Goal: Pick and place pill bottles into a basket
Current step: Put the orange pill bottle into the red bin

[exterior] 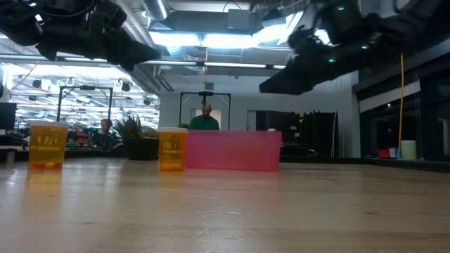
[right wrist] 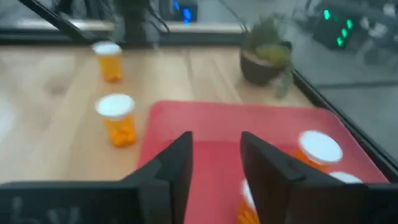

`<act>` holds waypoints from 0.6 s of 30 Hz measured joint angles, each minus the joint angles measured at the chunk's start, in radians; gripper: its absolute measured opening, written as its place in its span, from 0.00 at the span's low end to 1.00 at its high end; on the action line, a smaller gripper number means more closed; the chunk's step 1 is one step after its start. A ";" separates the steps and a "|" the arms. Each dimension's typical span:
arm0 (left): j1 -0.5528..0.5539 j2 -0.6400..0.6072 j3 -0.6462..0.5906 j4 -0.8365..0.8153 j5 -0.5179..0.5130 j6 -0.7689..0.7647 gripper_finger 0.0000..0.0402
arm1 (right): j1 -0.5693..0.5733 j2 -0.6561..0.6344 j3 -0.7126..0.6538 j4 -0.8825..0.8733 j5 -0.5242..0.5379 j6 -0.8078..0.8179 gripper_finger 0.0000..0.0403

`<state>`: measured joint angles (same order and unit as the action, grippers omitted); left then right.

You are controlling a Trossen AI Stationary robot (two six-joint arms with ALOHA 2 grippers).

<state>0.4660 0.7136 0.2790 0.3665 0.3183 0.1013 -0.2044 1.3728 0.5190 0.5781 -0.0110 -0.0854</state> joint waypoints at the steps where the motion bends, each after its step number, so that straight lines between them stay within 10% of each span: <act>1: 0.000 0.000 0.000 -0.009 0.000 0.009 0.03 | 0.004 -0.019 -0.029 0.034 -0.004 -0.002 0.30; 18: -0.065 0.000 0.000 -0.102 -0.002 0.073 0.26 | 0.025 -0.144 -0.296 0.236 -0.002 0.106 0.02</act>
<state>0.4013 0.7136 0.2790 0.2646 0.3161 0.1739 -0.1795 1.2289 0.2234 0.8146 -0.0128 0.0204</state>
